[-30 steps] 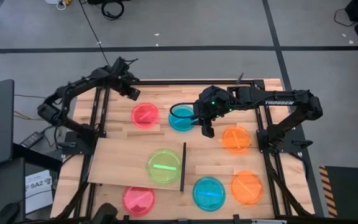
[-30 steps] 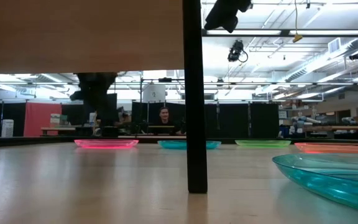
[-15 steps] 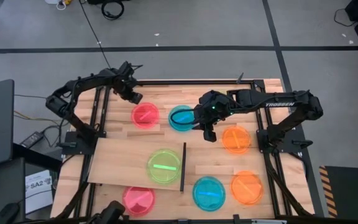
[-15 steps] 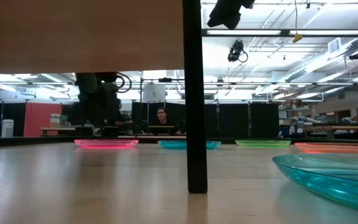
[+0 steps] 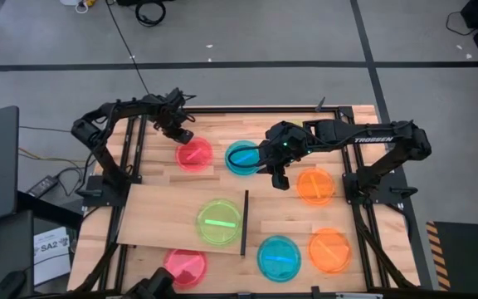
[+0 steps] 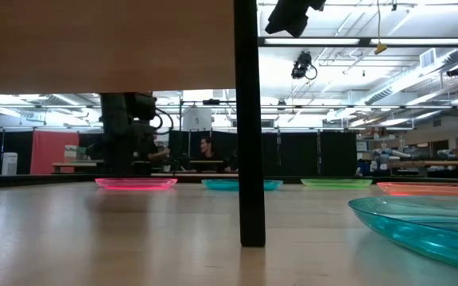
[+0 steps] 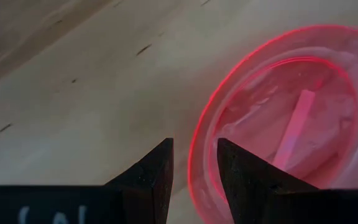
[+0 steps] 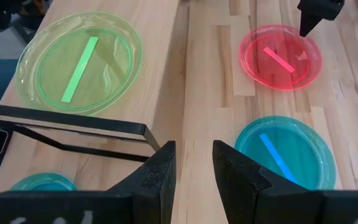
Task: Place and stack plates onto a shelf
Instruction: Put the top red plate on the shelf
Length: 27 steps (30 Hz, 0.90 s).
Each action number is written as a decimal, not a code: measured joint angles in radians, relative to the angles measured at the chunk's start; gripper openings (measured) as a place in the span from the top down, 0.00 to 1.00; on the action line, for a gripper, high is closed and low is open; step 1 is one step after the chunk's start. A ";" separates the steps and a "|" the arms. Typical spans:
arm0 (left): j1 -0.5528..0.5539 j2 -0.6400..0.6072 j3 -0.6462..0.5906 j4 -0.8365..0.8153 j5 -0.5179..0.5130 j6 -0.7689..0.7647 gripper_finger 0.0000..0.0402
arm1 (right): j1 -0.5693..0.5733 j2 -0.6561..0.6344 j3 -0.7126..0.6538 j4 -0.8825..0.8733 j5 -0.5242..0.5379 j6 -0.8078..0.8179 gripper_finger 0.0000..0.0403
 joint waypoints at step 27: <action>-0.036 0.062 0.002 0.011 -0.016 -0.002 0.78 | 0.000 0.000 0.000 -0.003 0.000 0.000 0.72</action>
